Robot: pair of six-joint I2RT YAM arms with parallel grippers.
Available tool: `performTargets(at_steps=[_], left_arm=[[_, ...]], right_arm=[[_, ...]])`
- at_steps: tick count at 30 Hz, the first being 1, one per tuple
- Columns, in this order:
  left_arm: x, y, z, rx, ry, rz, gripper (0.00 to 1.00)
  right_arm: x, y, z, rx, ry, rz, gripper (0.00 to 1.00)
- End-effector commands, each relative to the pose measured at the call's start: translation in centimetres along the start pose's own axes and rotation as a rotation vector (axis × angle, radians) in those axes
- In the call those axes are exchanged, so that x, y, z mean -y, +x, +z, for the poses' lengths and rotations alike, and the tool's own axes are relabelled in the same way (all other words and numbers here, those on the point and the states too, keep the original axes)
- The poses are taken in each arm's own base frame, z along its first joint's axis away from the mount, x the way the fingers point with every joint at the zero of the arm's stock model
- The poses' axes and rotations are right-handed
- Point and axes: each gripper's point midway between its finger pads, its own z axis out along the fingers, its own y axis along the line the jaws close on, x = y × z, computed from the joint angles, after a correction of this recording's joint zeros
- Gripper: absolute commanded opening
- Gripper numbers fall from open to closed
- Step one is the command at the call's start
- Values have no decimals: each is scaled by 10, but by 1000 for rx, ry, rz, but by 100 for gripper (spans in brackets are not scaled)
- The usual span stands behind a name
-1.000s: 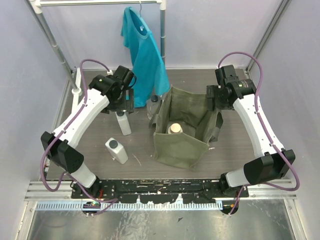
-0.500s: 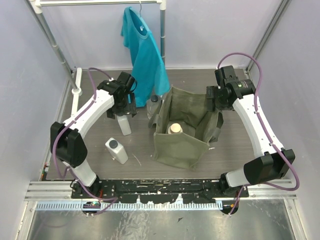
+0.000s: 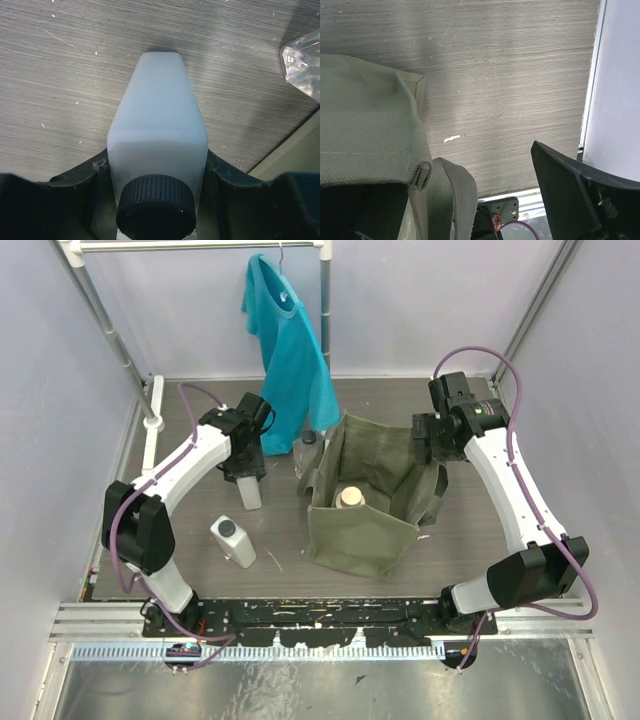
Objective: Place the personal care products into the canvas bag
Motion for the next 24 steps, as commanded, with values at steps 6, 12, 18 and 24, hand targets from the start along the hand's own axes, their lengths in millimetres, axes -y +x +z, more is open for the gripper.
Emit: performTargets(at_steps=[6,12,18,24], left_arm=[[9,-8,-15,24,78,41,0],[23,-48,-62,176,190,59,0],[42,-95,-141,379,363,111,0],[62,-114,-223,535,602,167,0]], right_arm=[[1,-8,8,8,20,-25,100],[-2,-12,11,6,8,-34,100],[-8,-22,6,30,-27,-39,100],[-23,-41,-19,114,-156,-54,100]])
